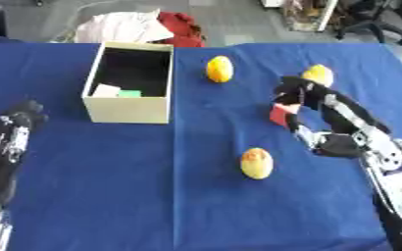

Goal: Pick up objects on the table and place them in the box.

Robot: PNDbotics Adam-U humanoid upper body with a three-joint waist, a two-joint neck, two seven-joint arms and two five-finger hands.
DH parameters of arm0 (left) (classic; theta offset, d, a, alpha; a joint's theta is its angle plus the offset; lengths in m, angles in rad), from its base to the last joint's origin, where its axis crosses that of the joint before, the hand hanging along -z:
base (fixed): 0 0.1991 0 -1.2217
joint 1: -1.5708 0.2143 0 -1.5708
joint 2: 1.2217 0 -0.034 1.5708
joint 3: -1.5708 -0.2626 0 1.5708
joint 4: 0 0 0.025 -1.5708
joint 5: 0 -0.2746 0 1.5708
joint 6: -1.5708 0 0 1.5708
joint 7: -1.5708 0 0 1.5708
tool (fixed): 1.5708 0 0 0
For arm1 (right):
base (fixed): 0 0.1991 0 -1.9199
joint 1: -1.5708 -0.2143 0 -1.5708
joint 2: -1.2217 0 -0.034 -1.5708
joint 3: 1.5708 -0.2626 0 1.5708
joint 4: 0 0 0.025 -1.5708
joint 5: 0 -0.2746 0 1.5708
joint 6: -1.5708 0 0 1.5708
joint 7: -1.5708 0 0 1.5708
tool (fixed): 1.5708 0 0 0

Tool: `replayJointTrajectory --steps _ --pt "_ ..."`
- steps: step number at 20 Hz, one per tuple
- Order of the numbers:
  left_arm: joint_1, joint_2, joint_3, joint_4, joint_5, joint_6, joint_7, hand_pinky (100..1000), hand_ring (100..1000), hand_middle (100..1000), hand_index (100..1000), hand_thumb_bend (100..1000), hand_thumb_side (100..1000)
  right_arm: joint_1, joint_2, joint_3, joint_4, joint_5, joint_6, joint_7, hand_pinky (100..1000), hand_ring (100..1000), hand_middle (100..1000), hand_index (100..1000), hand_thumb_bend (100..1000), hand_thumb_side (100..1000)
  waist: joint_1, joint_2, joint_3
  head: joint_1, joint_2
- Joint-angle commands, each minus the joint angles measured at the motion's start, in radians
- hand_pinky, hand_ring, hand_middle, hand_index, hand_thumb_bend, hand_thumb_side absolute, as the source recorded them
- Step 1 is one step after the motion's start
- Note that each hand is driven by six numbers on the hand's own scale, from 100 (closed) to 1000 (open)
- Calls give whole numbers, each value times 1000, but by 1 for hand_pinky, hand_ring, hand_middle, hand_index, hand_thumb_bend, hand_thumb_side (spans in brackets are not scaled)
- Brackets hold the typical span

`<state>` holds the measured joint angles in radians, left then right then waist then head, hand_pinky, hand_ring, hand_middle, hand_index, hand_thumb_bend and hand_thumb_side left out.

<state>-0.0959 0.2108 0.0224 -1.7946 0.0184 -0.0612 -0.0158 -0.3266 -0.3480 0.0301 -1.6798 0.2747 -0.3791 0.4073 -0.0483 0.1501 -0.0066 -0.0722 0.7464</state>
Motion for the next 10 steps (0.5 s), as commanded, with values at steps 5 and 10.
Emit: replayJointTrajectory --steps 5,10 --pt "-2 14 -4 -17 5 -1 -4 883 783 758 826 100 651 -92 -143 34 81 195 -57 -68 881 893 922 1000 100 272 1 -26 2 1 1" --pt "-1 15 -4 -16 5 0 -4 883 783 758 826 100 651 -131 -175 55 160 292 -74 -101 925 927 952 1000 100 239 0 -28 4 2 2"
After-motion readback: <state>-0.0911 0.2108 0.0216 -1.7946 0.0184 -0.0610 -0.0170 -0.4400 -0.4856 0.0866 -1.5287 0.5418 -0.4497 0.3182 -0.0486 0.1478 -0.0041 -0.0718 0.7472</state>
